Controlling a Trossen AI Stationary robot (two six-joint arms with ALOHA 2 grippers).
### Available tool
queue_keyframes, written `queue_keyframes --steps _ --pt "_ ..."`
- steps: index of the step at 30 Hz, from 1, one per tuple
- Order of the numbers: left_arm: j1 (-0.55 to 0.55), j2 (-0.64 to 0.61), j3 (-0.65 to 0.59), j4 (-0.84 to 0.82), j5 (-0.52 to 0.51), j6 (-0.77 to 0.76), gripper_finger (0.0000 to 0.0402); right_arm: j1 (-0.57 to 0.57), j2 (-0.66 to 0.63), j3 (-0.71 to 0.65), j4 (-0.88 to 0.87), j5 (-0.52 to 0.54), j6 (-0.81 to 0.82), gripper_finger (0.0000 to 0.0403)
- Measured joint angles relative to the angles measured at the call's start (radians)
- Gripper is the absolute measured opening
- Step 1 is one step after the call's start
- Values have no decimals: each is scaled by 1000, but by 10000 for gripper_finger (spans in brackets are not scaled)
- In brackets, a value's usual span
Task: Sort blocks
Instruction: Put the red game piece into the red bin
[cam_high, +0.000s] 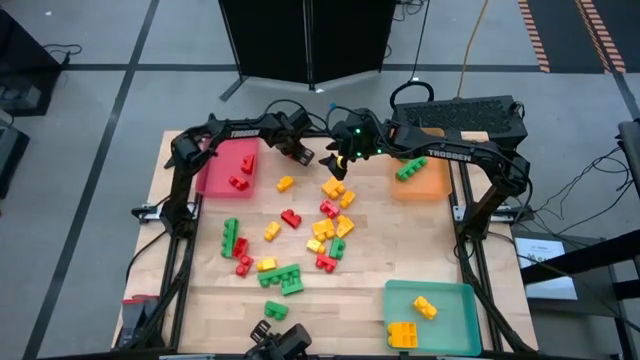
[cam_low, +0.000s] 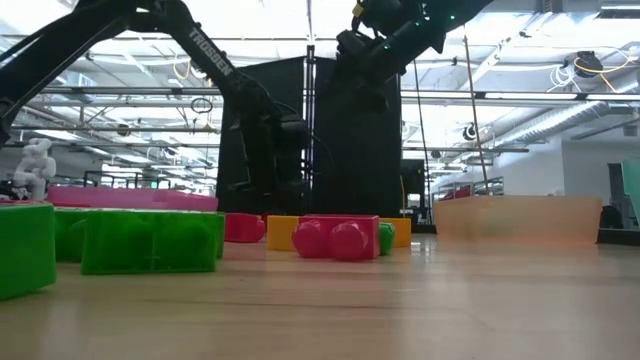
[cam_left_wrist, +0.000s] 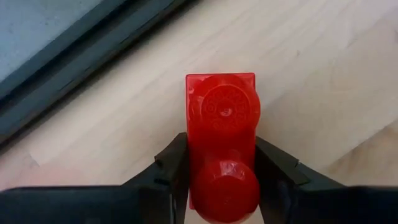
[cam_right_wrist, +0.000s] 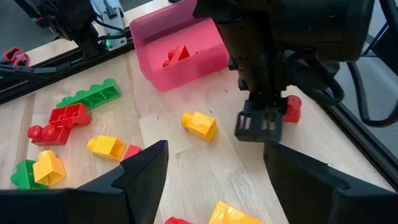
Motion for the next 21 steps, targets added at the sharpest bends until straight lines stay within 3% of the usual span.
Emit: queue_keyframes --steps 6,13,21 --pt "-3 -91 -1 -92 10 24 136 1 -16 0 4 0 -17 234" --pt "-1 -291 2 -163 -17 24 136 1 -19 0 5 0 -20 227" --pt "9 -513 -2 -460 -266 27 136 1 -19 0 5 0 -21 226"
